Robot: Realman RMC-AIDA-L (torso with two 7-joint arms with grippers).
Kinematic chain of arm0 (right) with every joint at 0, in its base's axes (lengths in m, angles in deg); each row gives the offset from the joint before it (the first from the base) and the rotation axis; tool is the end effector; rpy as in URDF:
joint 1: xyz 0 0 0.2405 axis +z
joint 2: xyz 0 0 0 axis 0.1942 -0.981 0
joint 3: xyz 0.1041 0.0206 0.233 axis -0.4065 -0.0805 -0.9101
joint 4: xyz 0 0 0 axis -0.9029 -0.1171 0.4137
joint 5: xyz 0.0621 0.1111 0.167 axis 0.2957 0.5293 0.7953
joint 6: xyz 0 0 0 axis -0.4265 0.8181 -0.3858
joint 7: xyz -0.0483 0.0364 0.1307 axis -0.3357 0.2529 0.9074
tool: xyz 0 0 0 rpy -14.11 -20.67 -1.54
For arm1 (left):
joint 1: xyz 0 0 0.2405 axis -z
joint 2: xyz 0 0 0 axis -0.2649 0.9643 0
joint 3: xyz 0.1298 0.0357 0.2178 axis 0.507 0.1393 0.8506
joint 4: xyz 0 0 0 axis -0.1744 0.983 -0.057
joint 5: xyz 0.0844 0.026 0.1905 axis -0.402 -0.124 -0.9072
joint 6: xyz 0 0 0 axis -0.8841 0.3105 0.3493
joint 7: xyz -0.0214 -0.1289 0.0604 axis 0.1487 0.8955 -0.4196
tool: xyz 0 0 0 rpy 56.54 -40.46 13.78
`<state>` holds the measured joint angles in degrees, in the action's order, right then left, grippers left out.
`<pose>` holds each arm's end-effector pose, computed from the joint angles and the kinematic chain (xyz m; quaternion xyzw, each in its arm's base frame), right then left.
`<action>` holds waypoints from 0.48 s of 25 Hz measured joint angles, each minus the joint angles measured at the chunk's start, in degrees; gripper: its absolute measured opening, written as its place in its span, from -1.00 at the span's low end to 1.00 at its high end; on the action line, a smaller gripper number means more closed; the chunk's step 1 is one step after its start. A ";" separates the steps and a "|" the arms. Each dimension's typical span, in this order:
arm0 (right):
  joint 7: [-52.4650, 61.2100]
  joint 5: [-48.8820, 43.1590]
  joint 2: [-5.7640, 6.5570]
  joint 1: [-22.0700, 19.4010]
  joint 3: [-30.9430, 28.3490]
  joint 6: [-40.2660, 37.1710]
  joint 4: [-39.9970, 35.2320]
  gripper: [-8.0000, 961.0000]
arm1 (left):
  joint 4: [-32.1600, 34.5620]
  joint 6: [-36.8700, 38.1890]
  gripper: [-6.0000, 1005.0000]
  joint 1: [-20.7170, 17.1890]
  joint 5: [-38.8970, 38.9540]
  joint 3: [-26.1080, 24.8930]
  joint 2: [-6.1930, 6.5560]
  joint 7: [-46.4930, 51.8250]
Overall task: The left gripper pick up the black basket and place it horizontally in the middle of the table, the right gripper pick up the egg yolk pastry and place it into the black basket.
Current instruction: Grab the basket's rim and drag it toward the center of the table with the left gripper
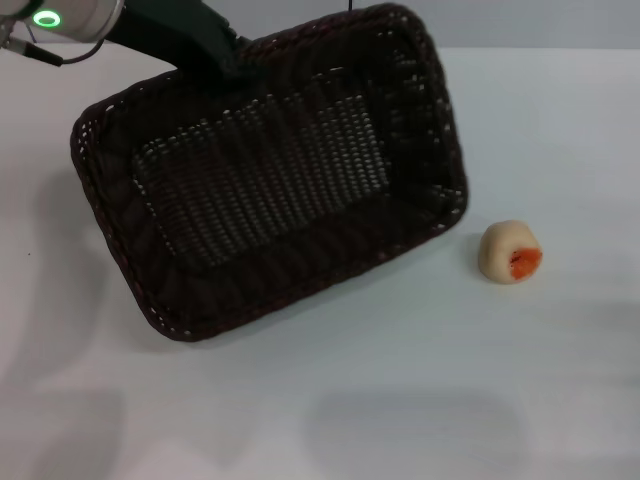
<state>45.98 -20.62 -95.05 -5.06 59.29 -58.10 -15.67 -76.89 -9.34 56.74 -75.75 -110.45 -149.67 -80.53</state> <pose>0.3583 0.1947 0.0279 -0.5362 0.2114 0.4086 0.7077 -0.1124 0.3975 0.0658 -0.9650 -0.0961 0.0410 0.2404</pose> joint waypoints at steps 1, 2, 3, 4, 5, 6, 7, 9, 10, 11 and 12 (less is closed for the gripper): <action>0.00 0.00 0.00 -0.04 0.02 -0.08 0.25 0.76 | 0.13 -0.68 -0.57 0.28 0.33 -0.60 0.01 -0.56; 0.00 0.00 0.00 -0.04 0.02 -0.08 0.25 0.76 | 0.23 -1.25 -0.57 0.58 0.62 -1.21 0.04 -1.03; 0.00 0.00 0.00 -0.04 0.04 -0.12 0.36 0.76 | 0.34 -1.93 -0.57 1.00 0.77 -1.88 0.07 -1.47; 0.00 0.00 0.00 -0.05 0.07 -0.17 0.57 0.76 | 0.40 -3.07 -0.57 1.62 1.01 -2.85 0.19 -2.17; 0.00 0.00 0.00 -0.05 0.07 -0.17 0.57 0.76 | 0.40 -3.07 -0.56 1.62 1.01 -2.85 0.19 -2.17; 0.00 0.00 0.00 -0.06 0.08 -0.22 0.66 0.76 | 0.83 -4.75 -0.56 2.24 1.41 -3.77 0.46 -3.32; 0.00 0.00 0.00 -0.07 0.08 -0.29 0.72 0.76 | 0.83 -4.75 -0.56 2.24 1.41 -3.77 0.46 -3.32; 0.00 0.00 0.00 -0.13 0.20 -0.50 0.78 0.76 | 2.57 -7.51 -0.55 3.24 2.80 -4.90 0.84 -5.53; 0.00 0.00 0.00 -0.13 0.20 -0.50 0.78 0.76 | 2.57 -7.51 -0.55 3.24 2.80 -4.90 0.84 -5.53; 0.00 -0.01 0.00 -0.15 0.51 -0.57 0.82 0.76 | 3.33 -8.27 -0.55 3.52 3.19 -5.06 0.97 -6.20; 0.00 -0.01 0.00 -0.15 0.51 -0.57 0.82 0.76 | 4.22 -8.98 -0.55 3.85 3.57 -5.13 1.16 -6.84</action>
<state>45.97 -20.63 -95.05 -5.20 59.80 -58.67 -14.85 -72.67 -18.33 60.59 -72.17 -115.58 -148.50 -87.37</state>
